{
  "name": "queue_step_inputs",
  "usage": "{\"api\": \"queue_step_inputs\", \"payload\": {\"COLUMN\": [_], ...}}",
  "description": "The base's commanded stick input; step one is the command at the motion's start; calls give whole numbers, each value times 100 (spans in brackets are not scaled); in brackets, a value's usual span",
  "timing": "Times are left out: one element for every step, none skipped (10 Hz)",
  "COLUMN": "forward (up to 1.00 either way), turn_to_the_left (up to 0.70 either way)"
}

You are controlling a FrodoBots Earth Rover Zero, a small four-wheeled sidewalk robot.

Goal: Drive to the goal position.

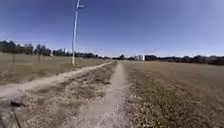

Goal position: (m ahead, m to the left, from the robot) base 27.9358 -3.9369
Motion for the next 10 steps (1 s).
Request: {"api": "queue_step_inputs", "payload": {"forward": [70, 70, 70, 70, 70, 70, 70, 70, 70, 70], "turn_to_the_left": [0, 0, 0, 0, 0, 0, 0, 0, 0, 0]}}
